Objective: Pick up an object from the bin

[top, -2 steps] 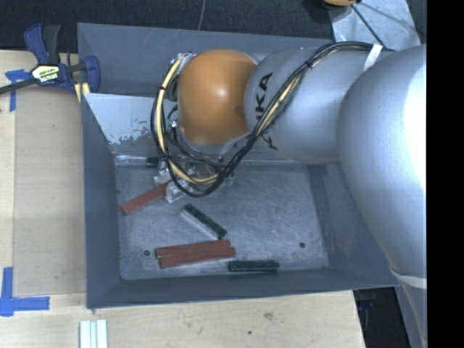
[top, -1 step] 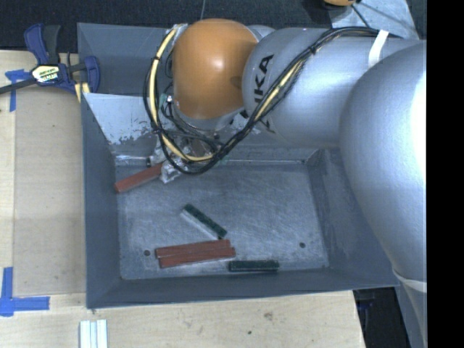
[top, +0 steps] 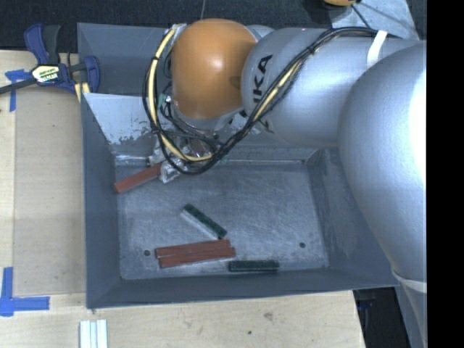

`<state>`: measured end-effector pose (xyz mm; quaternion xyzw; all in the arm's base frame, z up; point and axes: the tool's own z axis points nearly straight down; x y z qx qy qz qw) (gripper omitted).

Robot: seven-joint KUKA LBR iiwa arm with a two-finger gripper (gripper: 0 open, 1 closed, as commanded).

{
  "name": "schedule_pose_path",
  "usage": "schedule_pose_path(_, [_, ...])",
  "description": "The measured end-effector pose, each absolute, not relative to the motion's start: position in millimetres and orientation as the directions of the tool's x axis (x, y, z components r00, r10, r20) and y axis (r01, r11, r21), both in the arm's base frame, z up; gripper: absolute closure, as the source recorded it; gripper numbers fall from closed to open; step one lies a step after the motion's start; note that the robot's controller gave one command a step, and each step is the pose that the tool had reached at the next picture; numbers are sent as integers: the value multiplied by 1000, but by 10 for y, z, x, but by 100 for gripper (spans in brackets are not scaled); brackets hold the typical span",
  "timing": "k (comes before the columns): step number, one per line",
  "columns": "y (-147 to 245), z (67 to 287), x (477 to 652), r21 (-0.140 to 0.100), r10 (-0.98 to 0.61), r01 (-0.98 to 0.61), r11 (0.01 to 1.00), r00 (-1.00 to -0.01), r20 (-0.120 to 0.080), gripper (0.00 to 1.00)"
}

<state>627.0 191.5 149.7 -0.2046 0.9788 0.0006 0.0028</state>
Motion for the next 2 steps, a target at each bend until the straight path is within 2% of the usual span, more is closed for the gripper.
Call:
schedule_pose_path(1, [1824, 1969, 6212, 1, -420, -420, 908, -908, 2, 100])
schedule_pose_path(2, [1916, 2414, 6236, 0, -405, -405, 914, -914, -5, 100])
